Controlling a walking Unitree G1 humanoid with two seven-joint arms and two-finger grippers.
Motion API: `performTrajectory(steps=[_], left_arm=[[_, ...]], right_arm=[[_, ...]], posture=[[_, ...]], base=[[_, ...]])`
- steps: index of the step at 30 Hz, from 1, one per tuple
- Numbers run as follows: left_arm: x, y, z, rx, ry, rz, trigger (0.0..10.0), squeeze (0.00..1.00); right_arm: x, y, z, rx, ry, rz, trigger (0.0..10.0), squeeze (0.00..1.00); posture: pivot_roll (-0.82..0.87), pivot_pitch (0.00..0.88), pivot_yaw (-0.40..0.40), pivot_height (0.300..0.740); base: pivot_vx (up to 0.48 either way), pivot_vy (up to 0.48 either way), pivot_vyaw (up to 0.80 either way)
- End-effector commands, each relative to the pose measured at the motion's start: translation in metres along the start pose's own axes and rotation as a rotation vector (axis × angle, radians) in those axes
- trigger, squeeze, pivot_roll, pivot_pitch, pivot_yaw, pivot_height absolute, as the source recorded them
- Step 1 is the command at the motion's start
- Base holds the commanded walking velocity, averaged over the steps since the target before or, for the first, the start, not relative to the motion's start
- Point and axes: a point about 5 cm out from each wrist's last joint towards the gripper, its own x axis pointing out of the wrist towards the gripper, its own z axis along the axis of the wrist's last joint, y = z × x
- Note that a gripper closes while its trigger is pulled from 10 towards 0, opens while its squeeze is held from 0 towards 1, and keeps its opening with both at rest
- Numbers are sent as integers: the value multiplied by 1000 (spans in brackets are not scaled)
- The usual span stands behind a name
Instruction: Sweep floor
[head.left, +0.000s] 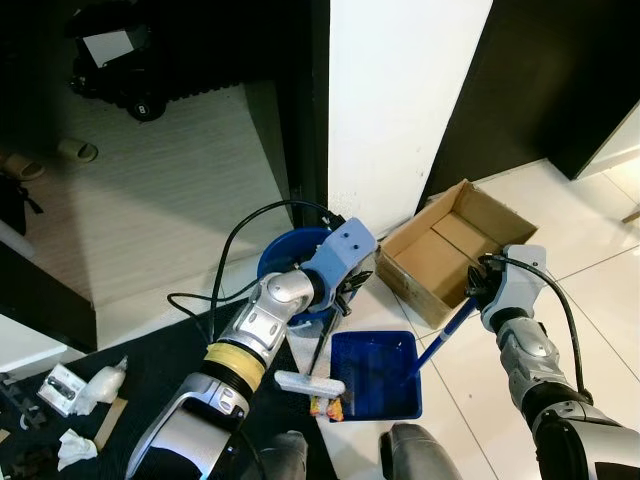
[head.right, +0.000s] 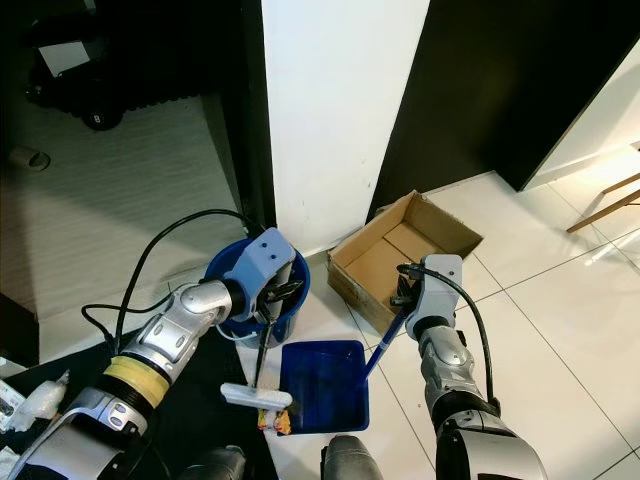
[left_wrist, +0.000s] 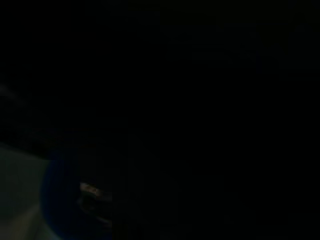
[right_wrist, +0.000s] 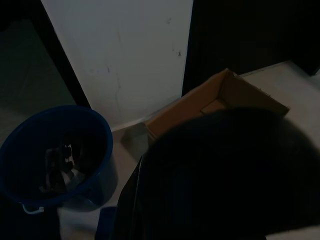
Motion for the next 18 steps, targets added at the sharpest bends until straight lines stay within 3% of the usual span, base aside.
performTrajectory(steps=[1, 2, 4, 10, 13, 18], left_arm=[[-15, 20, -7, 151, 61, 19, 10000, 0], [-15, 20, -7, 151, 61, 19, 10000, 0], [-27, 36, -15, 244, 115, 42, 10000, 0], [-39, 50, -23, 293, 153, 64, 10000, 0], [-40, 37, -25, 352, 135, -72, 10000, 0], [-34, 20, -22, 358, 68, -209, 10000, 0]], right_arm=[[-8, 2, -19, 14, 83, 10, 0, 0], [-8, 2, -19, 14, 83, 10, 0, 0], [-8, 2, -19, 13, 83, 13, 0, 0], [-7, 3, -18, 13, 84, 18, 0, 0], [-7, 4, -18, 14, 82, 21, 0, 0], [-7, 3, -17, 12, 82, 22, 0, 0]], posture=[[48, 83, -19, 740], [48, 83, -19, 740], [48, 83, -19, 740], [54, 82, -22, 740], [51, 83, -22, 740], [48, 87, -26, 740]], base=[[0, 0, 0], [0, 0, 0], [0, 0, 0], [0, 0, 0], [0, 0, 0], [0, 0, 0]])
